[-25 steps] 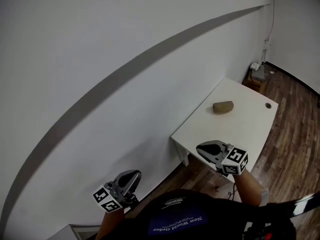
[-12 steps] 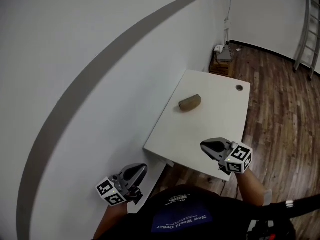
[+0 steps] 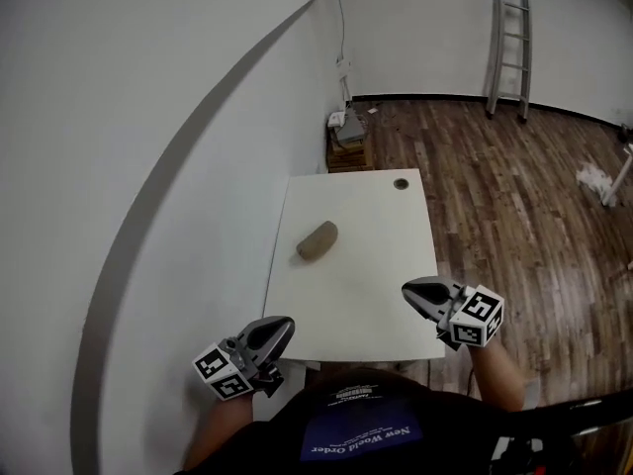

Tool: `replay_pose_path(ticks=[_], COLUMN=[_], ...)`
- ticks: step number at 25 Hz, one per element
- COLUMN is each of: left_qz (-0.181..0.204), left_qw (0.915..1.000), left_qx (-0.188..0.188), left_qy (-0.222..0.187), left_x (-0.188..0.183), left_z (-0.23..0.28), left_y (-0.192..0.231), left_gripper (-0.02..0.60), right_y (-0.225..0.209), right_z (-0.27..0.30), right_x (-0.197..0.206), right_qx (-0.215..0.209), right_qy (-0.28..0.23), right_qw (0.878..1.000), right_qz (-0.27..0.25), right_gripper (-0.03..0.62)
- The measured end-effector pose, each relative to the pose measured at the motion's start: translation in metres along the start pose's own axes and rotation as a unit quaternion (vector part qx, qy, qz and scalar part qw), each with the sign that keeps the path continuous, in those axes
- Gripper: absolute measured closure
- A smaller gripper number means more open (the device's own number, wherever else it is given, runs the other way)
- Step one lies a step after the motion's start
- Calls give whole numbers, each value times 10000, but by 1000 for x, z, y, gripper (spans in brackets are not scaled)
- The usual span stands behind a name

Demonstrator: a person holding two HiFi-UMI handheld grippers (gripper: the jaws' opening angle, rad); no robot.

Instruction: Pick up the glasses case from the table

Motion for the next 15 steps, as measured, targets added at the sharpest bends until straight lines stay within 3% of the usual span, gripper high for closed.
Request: replay_pose_path(ticks=[7,12,15], left_qz=[-2,-266,-446], left_qw=[9967,9979,9964], left_qx=[640,439,406], left_qy=[503,407,588], left_x=[-4,5,22], left_z=[4,-5,10], left_y=[66,98,113], left_gripper=[580,580,580], right_y=[20,10,-15], right_z=[14,6,-1], right_x=[-12,11,19], right_qx=[750,1126,1193], right_qy=[-218,-83,-95], right_qw=[9969,9932,9922], right_qz=[82,284,339], right_gripper=[591,591,591])
Point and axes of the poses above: the fingertips, and each gripper's own axes: z forward along the fingers, y to its left, x out of its underside, the point moved 7 cm from there along -z, backward along the fingers, and after that the axes turned 11 degrees about x, right-handed, at the moved point
